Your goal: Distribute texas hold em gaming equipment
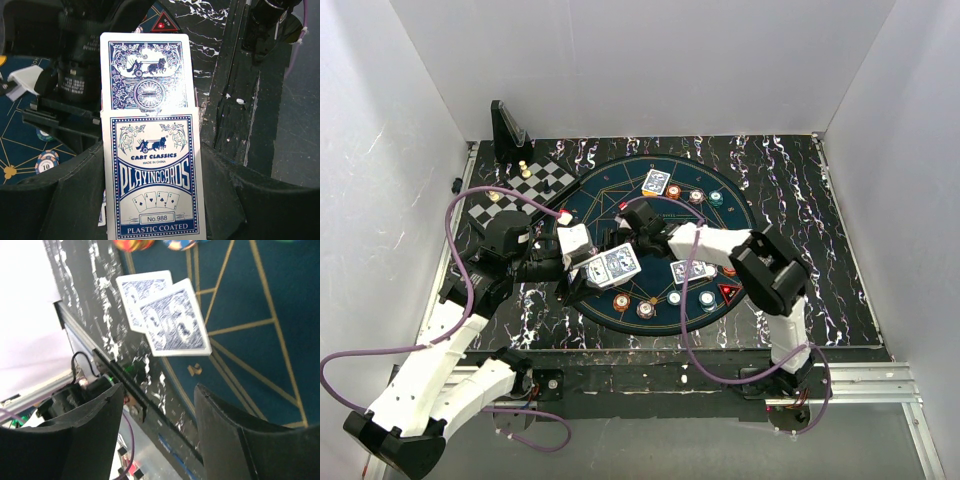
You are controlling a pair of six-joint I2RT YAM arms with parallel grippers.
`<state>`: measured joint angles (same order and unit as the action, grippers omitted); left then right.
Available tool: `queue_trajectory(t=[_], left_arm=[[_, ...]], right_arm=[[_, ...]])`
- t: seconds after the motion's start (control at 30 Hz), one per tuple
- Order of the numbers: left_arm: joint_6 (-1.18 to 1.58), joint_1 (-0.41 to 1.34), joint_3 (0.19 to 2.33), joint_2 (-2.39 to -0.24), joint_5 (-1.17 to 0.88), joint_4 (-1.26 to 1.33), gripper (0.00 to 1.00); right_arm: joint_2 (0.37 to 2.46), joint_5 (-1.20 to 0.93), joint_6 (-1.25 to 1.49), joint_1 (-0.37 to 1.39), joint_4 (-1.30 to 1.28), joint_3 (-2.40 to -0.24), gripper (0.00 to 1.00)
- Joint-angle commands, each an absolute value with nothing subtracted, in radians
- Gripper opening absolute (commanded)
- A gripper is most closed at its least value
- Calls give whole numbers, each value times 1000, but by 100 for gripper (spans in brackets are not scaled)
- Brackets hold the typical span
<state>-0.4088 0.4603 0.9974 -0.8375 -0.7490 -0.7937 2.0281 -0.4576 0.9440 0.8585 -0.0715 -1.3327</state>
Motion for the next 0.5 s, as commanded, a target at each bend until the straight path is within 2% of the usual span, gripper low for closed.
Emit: queue_trajectory(t=[0.0, 0.13, 0.27, 0.47], left_arm=[[-411, 463, 1022, -815, -773, -785, 0], [-411, 463, 1023, -816, -775, -787, 0], [-411, 463, 1025, -818, -778, -787, 0], [-413, 465, 1026, -818, -776, -787, 0]], right_arm=[[1870, -504, 940, 854, -74, -1283, 66], [1744, -534, 966, 845, -69, -1210, 68], [1583, -545, 991, 776, -72, -1143, 79], [1399, -534, 994, 655, -135, -1069, 85]])
